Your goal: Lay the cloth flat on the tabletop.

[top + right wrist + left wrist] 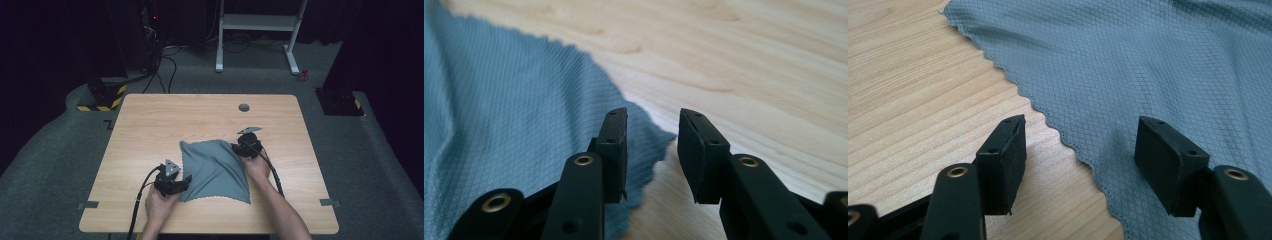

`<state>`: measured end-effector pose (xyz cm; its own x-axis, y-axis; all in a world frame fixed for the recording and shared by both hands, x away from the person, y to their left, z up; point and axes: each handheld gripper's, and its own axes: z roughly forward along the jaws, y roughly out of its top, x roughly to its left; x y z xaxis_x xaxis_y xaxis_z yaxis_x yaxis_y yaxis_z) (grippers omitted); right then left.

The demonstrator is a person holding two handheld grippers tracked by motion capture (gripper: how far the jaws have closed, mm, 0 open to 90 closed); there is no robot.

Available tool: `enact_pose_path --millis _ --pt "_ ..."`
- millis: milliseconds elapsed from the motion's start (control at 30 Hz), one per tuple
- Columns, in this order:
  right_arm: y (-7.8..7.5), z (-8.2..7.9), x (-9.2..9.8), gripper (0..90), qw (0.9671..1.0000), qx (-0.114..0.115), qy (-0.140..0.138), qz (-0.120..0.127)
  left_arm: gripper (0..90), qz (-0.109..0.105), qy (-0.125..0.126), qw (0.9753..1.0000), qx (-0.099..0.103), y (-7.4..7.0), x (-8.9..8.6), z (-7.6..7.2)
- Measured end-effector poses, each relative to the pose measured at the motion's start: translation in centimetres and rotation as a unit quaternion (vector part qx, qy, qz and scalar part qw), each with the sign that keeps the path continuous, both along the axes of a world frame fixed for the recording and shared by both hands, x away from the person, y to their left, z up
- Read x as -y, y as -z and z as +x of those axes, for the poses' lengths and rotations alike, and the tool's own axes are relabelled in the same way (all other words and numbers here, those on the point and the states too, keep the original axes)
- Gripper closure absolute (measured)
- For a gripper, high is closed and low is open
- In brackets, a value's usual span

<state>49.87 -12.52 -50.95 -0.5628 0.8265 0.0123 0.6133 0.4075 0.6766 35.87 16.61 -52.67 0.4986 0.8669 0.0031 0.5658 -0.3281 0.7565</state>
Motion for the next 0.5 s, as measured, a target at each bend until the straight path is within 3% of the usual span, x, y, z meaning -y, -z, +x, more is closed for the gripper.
enact_pose_path --millis 33,167,267,400,500 --pt "0.3 0.0 -0.5 69.2 0.9997 0.000 -0.012 -0.022 37.7 0.000 0.001 1.0000 0.000 0.0 0.0 0.0" --pt "0.2 -0.2 -1.2 88.4 0.9989 0.002 -0.035 -0.031 37.3 -0.001 0.000 1.0000 -0.001 0.0 0.0 0.0" --pt "0.1 -0.3 -1.3 89.6 0.9978 0.013 -0.037 -0.053 37.0 -0.001 0.001 1.0000 0.000 0.0 0.0 0.0" --pt "-0.6 0.1 0.2 89.6 0.9993 0.017 -0.010 -0.033 36.8 -0.001 0.001 1.0000 0.000 0.0 0.0 0.0" --pt "-0.7 0.3 1.2 89.7 0.9992 0.018 0.004 -0.035 35.9 -0.003 0.002 1.0000 -0.002 0.0 0.1 0.0"
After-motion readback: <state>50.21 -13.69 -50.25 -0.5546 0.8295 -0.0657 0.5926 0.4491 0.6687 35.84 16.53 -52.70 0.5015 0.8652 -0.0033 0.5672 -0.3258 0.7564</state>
